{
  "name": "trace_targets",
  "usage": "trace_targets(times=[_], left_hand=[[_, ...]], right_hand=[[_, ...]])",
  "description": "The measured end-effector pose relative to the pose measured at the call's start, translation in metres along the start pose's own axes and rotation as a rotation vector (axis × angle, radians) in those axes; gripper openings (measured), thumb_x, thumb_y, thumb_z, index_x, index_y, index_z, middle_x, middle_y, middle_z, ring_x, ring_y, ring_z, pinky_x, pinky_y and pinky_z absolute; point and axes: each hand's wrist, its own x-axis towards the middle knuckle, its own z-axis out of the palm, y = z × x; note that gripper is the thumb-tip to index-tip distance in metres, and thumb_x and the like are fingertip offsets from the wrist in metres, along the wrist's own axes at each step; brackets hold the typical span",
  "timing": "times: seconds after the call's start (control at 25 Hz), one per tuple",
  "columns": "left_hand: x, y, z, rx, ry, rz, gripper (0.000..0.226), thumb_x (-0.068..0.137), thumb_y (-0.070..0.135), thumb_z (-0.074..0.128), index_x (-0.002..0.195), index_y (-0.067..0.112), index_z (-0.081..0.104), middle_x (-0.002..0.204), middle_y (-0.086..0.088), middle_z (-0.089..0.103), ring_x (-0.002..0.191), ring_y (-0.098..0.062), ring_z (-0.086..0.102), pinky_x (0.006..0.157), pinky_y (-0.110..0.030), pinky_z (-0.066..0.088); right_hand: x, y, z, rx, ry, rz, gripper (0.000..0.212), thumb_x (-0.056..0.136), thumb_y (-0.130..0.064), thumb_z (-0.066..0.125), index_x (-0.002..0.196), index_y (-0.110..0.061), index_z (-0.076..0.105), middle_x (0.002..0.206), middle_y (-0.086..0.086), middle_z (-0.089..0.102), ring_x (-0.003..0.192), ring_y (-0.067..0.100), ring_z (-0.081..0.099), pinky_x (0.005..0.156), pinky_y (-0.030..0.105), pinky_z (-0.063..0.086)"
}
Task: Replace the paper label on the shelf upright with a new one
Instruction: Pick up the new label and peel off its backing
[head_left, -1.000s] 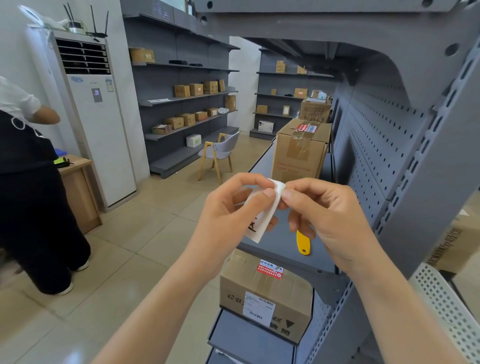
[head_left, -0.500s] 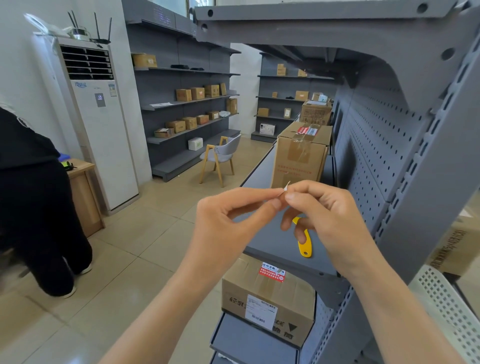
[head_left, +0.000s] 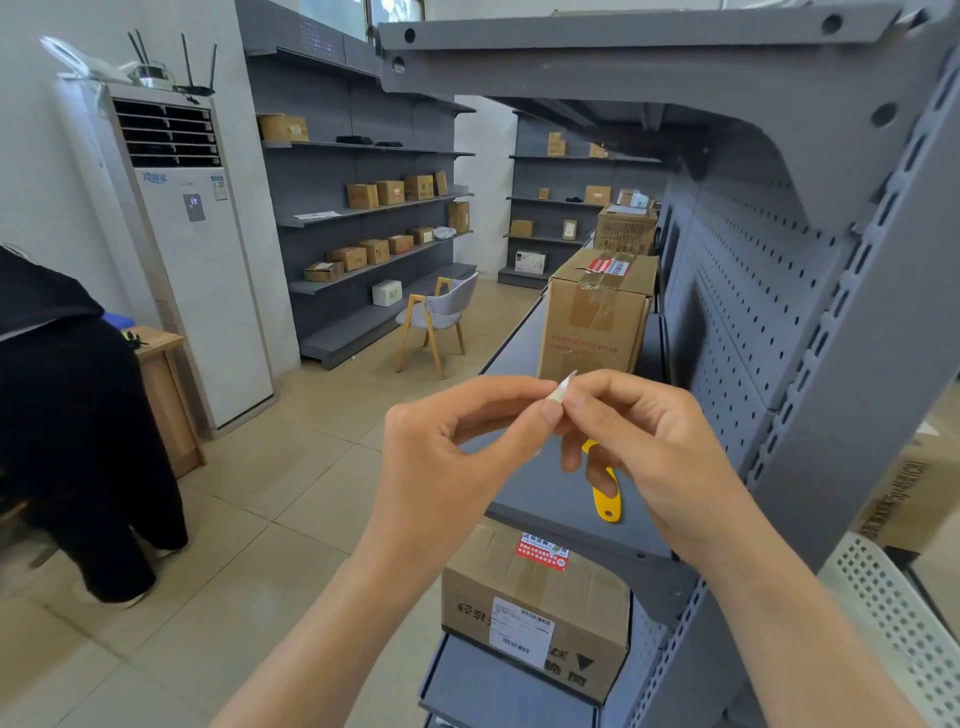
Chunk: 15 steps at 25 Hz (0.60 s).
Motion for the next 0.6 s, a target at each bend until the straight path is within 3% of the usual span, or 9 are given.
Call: trace_targets(times=[0.28, 0.6], left_hand=[[-0.0008, -0.0018, -0.0012, 0.009, 0.009, 0.014, 0.021, 0.087, 0.025, 0.071, 0.106, 0.019, 0.078, 0.095, 0.01, 0.081, 0.09, -0.005, 0.078, 0.081, -0.018, 0.059], [-0.0042, 0.0007, 0.0003, 0.017, 0.011, 0.023, 0.019, 0.085, 0.031, 0.07, 0.103, 0.031, 0.076, 0.094, 0.022, 0.079, 0.089, -0.001, 0.077, 0.079, -0.013, 0.058]], right_hand=[[-0.0013, 0.0061, 0.0, -0.091, 0.019, -0.091, 0.013, 0.09, -0.033, 0.067, 0.083, -0.035, 0.078, 0.07, 0.004, 0.07, 0.059, 0.017, 0.061, 0.047, 0.023, 0.046], [-0.0027, 0.0085, 0.0008, -0.138, 0.063, -0.155, 0.015, 0.087, -0.018, 0.065, 0.08, -0.026, 0.076, 0.057, -0.014, 0.068, 0.048, 0.005, 0.06, 0.051, 0.009, 0.044]])
